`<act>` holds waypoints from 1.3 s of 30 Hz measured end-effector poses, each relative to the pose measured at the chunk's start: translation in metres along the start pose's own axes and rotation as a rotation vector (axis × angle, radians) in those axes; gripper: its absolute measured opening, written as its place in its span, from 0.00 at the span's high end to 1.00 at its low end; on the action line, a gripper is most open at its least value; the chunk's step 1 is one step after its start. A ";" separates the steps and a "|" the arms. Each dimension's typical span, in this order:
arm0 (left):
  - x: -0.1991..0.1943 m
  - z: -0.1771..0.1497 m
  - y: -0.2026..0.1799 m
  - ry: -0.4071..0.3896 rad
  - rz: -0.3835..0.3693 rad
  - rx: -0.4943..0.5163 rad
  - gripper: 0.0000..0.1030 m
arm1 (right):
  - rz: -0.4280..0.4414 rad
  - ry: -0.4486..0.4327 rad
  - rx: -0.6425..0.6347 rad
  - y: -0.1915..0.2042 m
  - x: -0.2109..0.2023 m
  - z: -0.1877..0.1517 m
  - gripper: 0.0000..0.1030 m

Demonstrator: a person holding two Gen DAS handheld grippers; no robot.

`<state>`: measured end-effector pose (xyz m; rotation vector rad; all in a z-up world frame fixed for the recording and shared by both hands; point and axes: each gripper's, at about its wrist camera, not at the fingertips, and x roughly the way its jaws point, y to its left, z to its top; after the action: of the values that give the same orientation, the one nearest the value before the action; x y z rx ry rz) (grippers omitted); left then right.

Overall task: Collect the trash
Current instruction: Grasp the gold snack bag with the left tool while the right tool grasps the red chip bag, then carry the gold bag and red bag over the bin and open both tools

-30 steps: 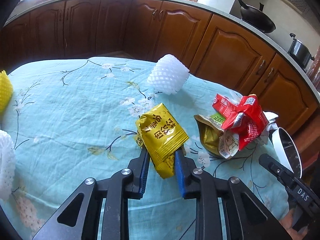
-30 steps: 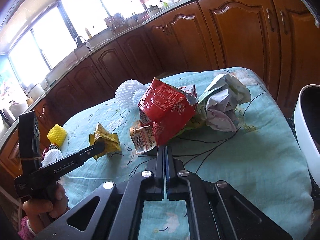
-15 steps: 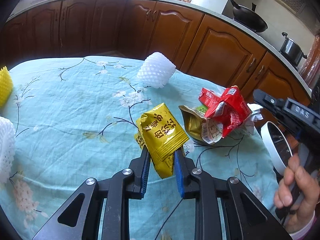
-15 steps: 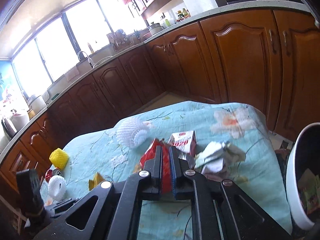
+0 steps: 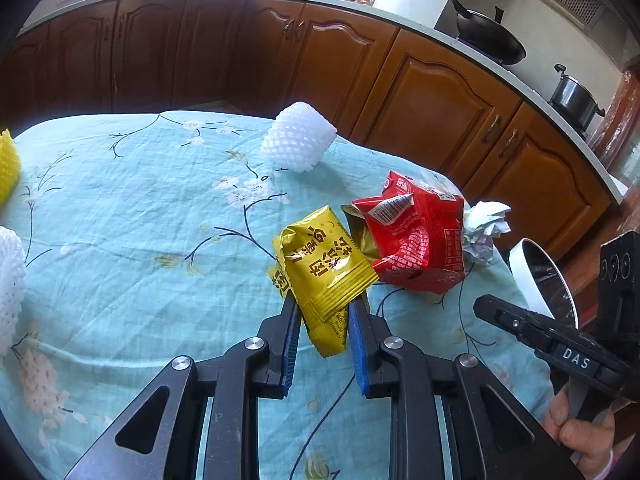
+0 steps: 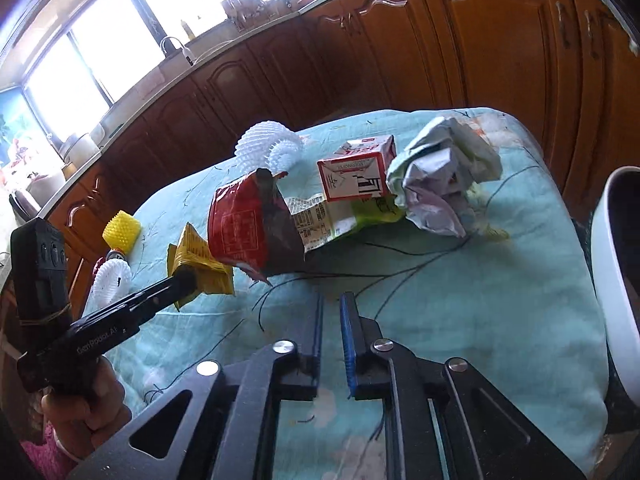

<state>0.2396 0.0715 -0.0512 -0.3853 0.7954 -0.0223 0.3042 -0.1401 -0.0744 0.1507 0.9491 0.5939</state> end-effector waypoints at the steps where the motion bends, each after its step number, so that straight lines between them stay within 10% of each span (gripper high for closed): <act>1: -0.002 -0.001 0.001 -0.003 0.002 -0.001 0.79 | 0.013 -0.027 0.005 0.001 -0.006 0.000 0.41; 2: -0.004 -0.002 0.002 -0.006 0.006 -0.002 0.79 | 0.028 -0.053 0.005 0.002 -0.010 0.002 0.30; 21: -0.026 -0.005 0.049 -0.019 0.063 -0.092 0.79 | 0.068 0.010 -0.166 0.064 0.083 0.050 0.34; 23: -0.025 -0.006 0.049 -0.013 0.060 -0.092 0.79 | 0.050 0.008 -0.186 0.067 0.079 0.045 0.59; 39: -0.023 -0.009 -0.009 0.009 -0.049 0.023 0.79 | 0.075 -0.110 -0.049 0.023 -0.028 0.008 0.65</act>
<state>0.2185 0.0639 -0.0378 -0.3826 0.7937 -0.0785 0.2885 -0.1350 -0.0405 0.1742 0.8244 0.6707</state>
